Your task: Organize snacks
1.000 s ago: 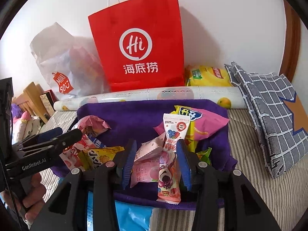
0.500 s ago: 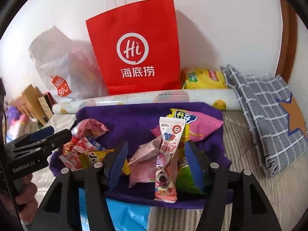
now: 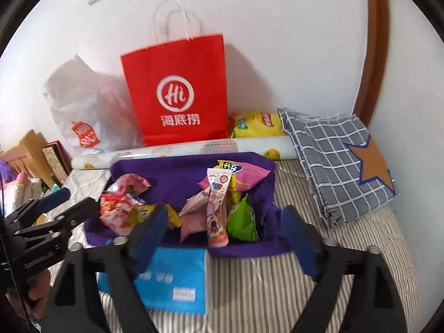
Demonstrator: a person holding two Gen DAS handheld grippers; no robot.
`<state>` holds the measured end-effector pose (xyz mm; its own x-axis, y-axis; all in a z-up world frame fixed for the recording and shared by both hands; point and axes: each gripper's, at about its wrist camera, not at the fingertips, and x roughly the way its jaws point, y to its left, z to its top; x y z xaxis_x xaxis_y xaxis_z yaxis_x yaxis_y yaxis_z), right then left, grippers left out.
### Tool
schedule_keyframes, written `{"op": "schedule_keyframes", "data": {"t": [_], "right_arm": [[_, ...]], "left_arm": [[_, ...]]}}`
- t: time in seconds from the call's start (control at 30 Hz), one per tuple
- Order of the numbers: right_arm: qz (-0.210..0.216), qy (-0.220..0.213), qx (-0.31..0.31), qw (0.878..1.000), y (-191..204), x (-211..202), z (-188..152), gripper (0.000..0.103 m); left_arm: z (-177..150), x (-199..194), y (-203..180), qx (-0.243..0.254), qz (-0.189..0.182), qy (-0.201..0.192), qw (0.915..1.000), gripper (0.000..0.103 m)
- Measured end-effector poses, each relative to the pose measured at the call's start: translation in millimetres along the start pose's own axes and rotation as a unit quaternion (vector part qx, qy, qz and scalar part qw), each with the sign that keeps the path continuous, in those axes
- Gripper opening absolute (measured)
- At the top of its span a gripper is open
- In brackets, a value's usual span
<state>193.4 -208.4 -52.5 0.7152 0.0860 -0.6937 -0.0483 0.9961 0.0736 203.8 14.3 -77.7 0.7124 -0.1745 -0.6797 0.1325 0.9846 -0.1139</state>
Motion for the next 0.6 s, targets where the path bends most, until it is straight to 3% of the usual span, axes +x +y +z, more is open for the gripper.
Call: {"op": "schedule_keyframes", "data": {"t": [0.13, 0.27, 0.37, 0.6], "right_arm": [[0.008, -0.008, 0.010, 1.000, -2, -30, -12, 0.092], [0.004, -0.028, 0.021, 0.999, -6, -63, -29, 0.100], [-0.004, -0.028, 0.018, 0.999, -7, -82, -40, 0.100], [-0.014, -0.045, 0.008, 0.999, -11, -136, -67, 0.100]], "left_arm": [[-14, -25, -1, 0.000, 0.000, 0.007, 1.0000, 0.079], [-31, -63, -8, 0.007, 0.019, -0.018, 0.9996, 0.093], [-41, -90, -16, 0.010, 0.025, -0.035, 0.9990, 0.100], [-60, -145, -34, 0.020, 0.033, -0.050, 0.9980, 0.100]]}}
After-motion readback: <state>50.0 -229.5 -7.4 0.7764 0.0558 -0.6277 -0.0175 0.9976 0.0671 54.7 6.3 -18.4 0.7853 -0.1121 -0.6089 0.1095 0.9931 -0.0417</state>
